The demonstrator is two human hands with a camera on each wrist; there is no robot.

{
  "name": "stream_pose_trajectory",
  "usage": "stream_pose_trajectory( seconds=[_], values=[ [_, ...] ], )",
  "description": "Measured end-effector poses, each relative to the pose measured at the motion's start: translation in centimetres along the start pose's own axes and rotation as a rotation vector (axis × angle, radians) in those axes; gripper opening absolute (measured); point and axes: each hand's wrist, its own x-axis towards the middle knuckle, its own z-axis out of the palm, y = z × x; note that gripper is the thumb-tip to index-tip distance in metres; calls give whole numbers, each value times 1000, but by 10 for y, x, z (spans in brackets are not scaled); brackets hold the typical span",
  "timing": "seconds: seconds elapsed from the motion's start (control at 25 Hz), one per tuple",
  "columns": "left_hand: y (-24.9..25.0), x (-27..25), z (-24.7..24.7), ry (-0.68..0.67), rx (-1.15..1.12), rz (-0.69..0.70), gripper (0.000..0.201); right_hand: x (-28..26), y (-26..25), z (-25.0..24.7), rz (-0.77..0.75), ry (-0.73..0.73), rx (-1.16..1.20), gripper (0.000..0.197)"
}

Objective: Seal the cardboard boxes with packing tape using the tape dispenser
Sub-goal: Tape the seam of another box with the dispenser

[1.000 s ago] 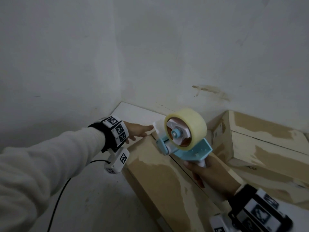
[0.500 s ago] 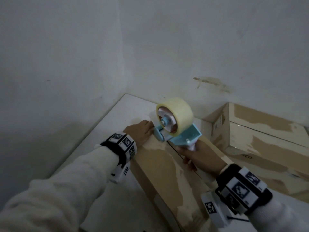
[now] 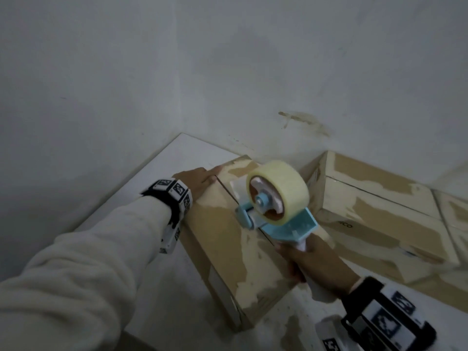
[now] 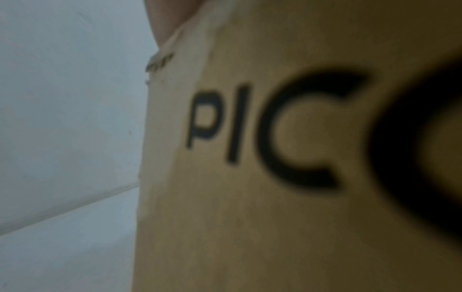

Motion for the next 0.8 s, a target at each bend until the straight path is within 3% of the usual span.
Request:
stream_pose_trajectory(
  seconds=[0.08,0.28,0.44,0.52,0.68,0.8],
  values=[
    [1,0,1,4,12,2,49,-15,18,-4,40,9,103,13],
    [2,4,-2,9,4,21,50,-7,46,4,108,80,315,20],
    [4,0,-22,219,45,-44,59,19,31,14,-16,82,266,17],
    [12,-13,-29,236,-53,-50,67,42,14,17,-73,98,176,19],
    [48,-51,2,160,-6,-25,124,90,-16,23,-102,109,73,22],
    [79,-66,45,84,58,-105,141,102,-28,27,-114,89,-3,26]
  ],
)
